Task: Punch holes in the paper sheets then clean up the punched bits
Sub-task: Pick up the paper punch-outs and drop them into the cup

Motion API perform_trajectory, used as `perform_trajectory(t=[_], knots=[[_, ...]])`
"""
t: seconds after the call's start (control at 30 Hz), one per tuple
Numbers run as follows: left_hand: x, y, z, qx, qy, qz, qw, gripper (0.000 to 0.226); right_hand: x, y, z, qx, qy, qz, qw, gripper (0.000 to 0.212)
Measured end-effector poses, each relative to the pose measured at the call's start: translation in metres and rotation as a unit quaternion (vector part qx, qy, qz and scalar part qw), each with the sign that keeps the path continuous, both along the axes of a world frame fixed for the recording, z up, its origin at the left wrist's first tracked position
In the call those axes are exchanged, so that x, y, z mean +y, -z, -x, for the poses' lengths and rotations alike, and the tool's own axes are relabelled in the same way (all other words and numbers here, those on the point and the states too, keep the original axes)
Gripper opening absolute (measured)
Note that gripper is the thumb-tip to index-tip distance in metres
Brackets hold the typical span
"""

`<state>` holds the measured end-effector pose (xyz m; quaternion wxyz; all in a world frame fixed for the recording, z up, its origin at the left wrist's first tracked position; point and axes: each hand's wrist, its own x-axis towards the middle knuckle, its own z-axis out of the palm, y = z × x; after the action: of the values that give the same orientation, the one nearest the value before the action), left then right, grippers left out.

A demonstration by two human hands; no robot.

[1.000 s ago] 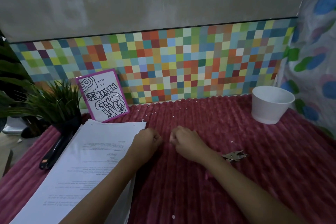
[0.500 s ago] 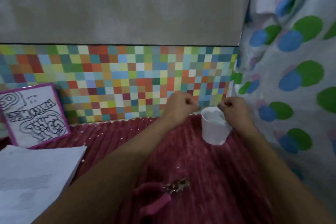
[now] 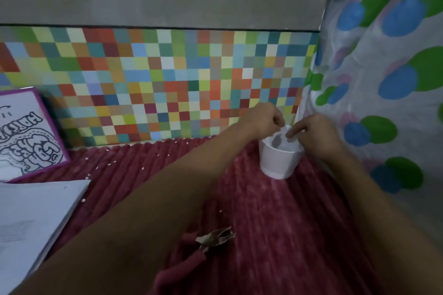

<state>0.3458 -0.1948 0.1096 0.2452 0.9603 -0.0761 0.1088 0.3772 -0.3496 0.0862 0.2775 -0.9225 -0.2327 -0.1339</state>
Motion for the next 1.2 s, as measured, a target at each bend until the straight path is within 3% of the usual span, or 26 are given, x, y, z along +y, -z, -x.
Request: perform_trajectory(t=[0.1,0.17,0.23,0.3,0.33,0.43,0.5,0.7,0.87,0.97,1.07,1.2], knots=[[0.001,-0.003,0.001,0.007,0.009,-0.028,1.000,0.027,0.002,-0.004,0.001,-0.019,0.005,0.011,1.000,0.035],[0.001,-0.004,0.003,-0.022,-0.025,-0.037,0.999,0.008,0.001,-0.009,0.010,-0.090,0.031,-0.016,0.995,0.038],[0.004,-0.003,0.004,-0.041,-0.069,-0.064,0.995,0.023,0.003,-0.012,0.038,-0.153,0.011,-0.067,0.986,0.036],[0.008,-0.001,0.008,-0.058,-0.076,-0.097,0.991,0.037,0.010,-0.006,0.077,-0.115,-0.091,-0.105,0.984,0.030],[0.010,-0.003,0.013,-0.063,-0.066,-0.092,0.992,0.038,0.017,0.002,0.093,-0.048,-0.138,-0.100,0.984,0.030],[0.021,-0.010,0.035,-0.074,-0.012,-0.025,0.997,0.029,0.041,0.043,0.116,0.144,-0.214,0.000,0.966,0.024],[0.035,-0.022,0.066,-0.098,0.005,0.006,0.995,0.020,0.054,0.065,0.122,0.147,-0.224,0.027,0.963,0.012],[0.089,-0.039,0.214,-0.106,-0.036,0.065,0.991,0.016,0.072,0.079,0.130,0.091,-0.234,0.034,0.967,0.010],[0.107,0.019,0.342,0.019,-0.040,0.028,0.999,0.009,0.070,0.089,0.131,0.044,-0.190,0.015,0.981,0.004],[0.101,0.066,0.396,0.100,-0.046,0.012,0.994,0.011,0.062,0.081,0.132,0.060,-0.155,-0.050,0.985,0.003],[0.104,0.098,0.424,0.076,-0.073,0.012,0.994,0.031,0.046,0.074,0.128,0.105,-0.124,-0.129,0.978,0.004],[0.104,0.107,0.438,0.012,-0.092,-0.033,0.995,0.026,0.025,0.078,0.132,0.132,-0.128,-0.082,0.979,0.011]])
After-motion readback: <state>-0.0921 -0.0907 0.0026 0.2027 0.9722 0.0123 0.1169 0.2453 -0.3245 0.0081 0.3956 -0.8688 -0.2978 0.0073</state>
